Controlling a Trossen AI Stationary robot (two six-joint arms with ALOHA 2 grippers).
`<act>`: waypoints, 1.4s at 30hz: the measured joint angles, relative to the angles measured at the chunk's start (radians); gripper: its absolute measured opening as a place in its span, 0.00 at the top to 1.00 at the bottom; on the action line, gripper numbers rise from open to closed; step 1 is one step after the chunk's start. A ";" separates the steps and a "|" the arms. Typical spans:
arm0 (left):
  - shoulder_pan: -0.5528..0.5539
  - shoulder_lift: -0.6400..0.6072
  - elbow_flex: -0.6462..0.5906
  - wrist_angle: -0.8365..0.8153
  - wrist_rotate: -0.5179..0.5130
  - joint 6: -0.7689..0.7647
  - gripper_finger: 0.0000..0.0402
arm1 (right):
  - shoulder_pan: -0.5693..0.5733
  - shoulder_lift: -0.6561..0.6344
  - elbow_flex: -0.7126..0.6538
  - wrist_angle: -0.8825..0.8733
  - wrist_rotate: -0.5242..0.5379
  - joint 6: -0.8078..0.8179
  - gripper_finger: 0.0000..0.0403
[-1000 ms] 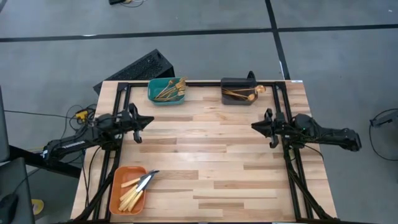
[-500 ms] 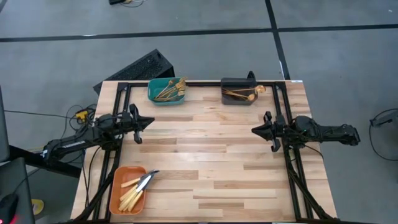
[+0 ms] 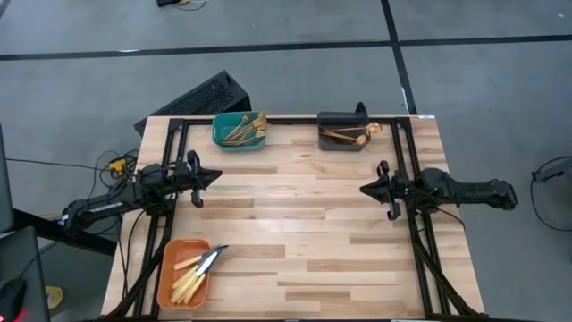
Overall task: Sort silverware by color (type)
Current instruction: Return to Home Position
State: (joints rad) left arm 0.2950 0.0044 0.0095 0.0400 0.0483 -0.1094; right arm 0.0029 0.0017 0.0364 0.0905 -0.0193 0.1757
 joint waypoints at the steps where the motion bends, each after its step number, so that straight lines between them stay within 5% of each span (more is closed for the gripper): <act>1: -0.005 0.000 0.000 0.000 0.000 -0.001 1.00 | 0.000 0.000 -0.027 0.038 -0.007 0.006 0.87; 29: -0.032 0.000 -0.002 -0.010 -0.063 -0.008 1.00 | -0.012 0.012 -0.029 -0.070 -0.001 0.018 0.87; 42: -0.032 0.000 -0.002 -0.010 -0.063 -0.008 1.00 | -0.010 0.012 -0.029 -0.074 -0.003 0.191 0.87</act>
State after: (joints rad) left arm 0.2626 0.0044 0.0071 0.0297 -0.0147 -0.1177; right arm -0.0071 0.0139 0.0074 0.0166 -0.0219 0.3664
